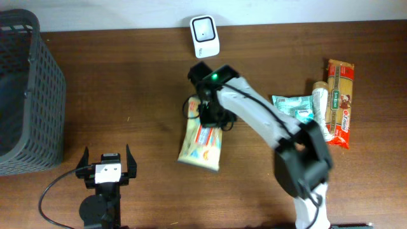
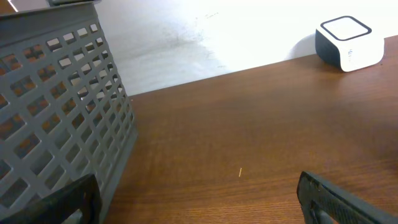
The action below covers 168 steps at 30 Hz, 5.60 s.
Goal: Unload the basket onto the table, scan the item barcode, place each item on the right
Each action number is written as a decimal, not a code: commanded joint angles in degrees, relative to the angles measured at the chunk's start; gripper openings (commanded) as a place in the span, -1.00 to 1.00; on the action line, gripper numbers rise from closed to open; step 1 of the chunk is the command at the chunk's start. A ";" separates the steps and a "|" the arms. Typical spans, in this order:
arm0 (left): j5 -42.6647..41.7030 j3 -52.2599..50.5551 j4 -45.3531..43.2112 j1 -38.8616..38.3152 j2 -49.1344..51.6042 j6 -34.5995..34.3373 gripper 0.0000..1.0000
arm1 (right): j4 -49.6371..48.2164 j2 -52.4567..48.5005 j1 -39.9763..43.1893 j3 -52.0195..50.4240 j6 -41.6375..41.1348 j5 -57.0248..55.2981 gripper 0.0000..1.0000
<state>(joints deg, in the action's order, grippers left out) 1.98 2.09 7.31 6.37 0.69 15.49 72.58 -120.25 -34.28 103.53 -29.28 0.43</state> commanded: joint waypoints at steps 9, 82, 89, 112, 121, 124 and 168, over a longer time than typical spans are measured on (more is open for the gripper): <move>0.22 -0.24 0.00 0.28 -0.24 0.87 0.98 | 3.89 -1.66 -3.54 3.15 -7.65 -72.46 -0.92; 0.22 -0.24 0.00 0.28 -0.24 0.87 0.98 | -7.13 5.38 3.65 -9.53 18.05 3.65 -0.92; 0.22 -0.24 0.00 0.28 -0.24 0.87 0.99 | -12.90 5.38 0.87 -9.77 18.03 8.55 -0.92; 0.22 -0.24 0.00 0.28 -0.24 0.87 0.99 | -14.82 -6.43 -6.12 -2.12 12.94 7.23 0.20; 0.22 -0.24 0.00 0.28 -0.24 0.87 0.99 | -17.18 -8.92 2.62 -2.27 -7.69 11.08 0.76; 0.22 -0.24 0.00 0.28 -0.24 0.87 0.99 | -17.92 -12.57 0.04 -2.38 -10.32 10.84 0.76; 0.22 -0.24 0.00 0.28 -0.24 0.87 0.99 | -114.60 -27.52 5.20 14.67 96.24 -27.54 -0.92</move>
<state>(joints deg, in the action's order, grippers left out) 1.98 2.09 7.38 6.42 0.69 15.51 -41.17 -147.04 -31.14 117.10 65.65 -31.38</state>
